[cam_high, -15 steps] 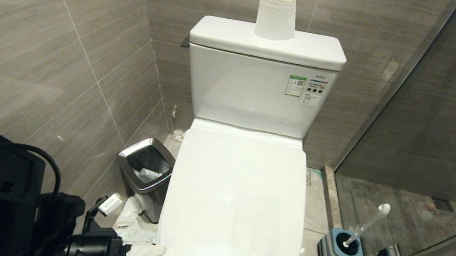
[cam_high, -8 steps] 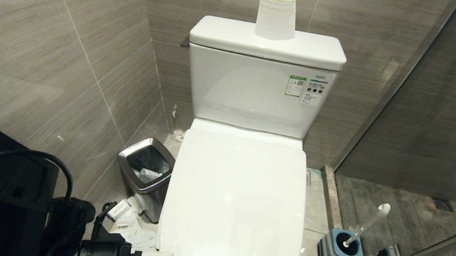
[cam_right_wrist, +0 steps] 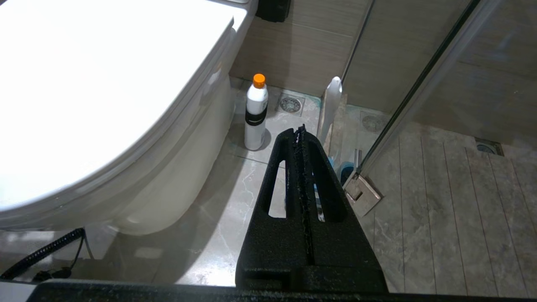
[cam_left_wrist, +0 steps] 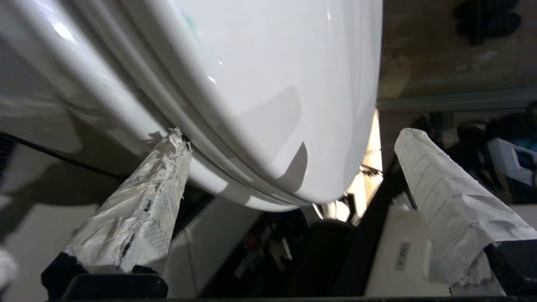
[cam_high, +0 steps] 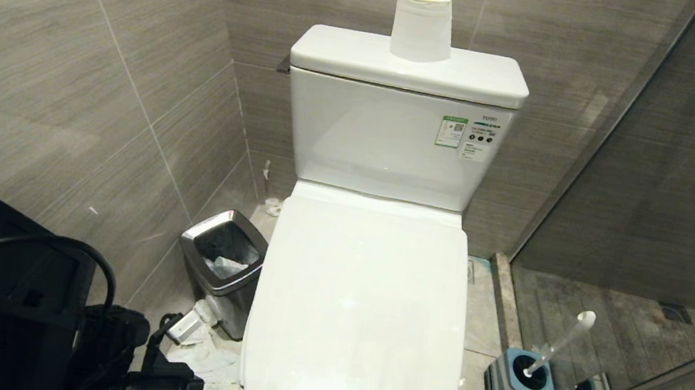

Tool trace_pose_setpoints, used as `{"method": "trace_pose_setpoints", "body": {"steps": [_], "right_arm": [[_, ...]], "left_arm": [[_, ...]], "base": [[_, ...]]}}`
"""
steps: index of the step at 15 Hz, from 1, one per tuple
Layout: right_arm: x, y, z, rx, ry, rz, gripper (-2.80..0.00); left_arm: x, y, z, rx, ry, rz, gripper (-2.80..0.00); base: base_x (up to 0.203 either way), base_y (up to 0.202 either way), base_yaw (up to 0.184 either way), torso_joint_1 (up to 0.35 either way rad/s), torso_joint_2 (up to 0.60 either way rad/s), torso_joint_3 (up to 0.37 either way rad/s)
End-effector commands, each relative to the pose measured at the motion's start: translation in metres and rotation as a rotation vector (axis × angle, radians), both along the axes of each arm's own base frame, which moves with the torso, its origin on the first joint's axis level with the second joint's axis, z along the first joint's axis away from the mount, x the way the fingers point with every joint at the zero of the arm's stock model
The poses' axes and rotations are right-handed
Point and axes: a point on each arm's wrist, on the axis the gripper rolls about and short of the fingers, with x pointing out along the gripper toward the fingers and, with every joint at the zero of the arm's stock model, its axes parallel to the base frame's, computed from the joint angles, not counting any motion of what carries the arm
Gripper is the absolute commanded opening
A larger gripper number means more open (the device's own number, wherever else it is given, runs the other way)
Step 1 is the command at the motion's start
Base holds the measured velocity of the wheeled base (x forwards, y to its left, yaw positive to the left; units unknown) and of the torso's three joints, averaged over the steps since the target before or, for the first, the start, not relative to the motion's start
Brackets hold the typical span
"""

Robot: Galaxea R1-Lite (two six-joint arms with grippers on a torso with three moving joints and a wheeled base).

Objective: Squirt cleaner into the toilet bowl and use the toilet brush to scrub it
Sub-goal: Use the left hand to lift the toilet lid slightly

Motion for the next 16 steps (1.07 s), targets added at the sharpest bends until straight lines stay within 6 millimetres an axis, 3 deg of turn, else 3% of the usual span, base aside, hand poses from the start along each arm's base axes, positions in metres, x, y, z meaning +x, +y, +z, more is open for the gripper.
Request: {"method": "trace_pose_setpoints", "body": {"steps": [1, 16], "right_arm": [[0.001, 0.0, -0.003, -0.001, 0.011, 0.001, -2.8], [0.001, 0.0, -0.003, -0.001, 0.011, 0.001, -2.8]], "left_arm": [[-0.004, -0.003, 0.003, -0.007, -0.001, -0.022, 0.0], [-0.003, 0.0, 0.015, -0.066, -0.033, -0.067, 0.0]], "base": [[0.0, 0.0, 0.0, 0.0, 0.0, 0.0], [0.0, 0.0, 0.0, 0.0, 0.0, 0.0]]}}
